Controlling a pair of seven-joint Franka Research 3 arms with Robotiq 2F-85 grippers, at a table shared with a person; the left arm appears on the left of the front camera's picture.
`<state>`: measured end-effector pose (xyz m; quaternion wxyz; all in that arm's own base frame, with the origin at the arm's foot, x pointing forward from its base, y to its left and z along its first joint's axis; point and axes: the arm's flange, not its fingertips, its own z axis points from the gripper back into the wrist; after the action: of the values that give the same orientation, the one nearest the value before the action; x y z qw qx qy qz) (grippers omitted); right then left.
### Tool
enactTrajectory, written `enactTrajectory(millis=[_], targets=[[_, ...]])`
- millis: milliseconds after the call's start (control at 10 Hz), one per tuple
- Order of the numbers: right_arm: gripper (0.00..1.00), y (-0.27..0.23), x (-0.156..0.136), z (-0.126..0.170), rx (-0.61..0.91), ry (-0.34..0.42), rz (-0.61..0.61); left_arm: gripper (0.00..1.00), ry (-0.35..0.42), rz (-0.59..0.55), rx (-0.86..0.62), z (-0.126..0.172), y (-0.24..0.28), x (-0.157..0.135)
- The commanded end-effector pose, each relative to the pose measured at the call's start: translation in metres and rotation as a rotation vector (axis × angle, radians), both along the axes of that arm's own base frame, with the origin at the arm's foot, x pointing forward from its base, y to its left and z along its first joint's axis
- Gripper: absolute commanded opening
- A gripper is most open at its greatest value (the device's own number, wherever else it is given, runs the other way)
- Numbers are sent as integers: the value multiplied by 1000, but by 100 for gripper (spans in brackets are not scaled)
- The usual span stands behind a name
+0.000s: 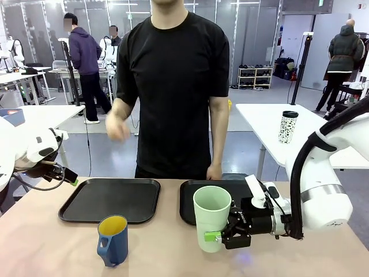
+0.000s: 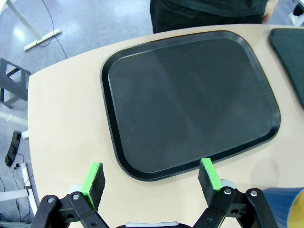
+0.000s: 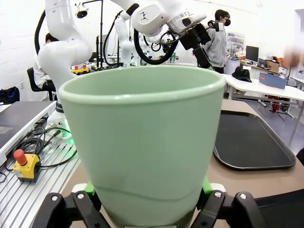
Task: Sort and store the cups by type.
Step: Place the picked Reusable plastic cup into the Flat Tray indicated by the person.
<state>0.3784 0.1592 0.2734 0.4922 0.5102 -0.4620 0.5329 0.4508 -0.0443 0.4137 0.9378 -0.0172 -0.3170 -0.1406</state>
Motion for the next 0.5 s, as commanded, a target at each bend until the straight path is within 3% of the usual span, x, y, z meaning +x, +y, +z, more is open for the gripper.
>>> enactTrajectory(millis=[0, 400], targets=[[57, 1, 0, 1, 5, -2, 5, 100, -2, 1, 0, 1, 0, 1], [57, 1, 0, 1, 5, -2, 5, 100, -2, 1, 0, 1, 0, 1]])
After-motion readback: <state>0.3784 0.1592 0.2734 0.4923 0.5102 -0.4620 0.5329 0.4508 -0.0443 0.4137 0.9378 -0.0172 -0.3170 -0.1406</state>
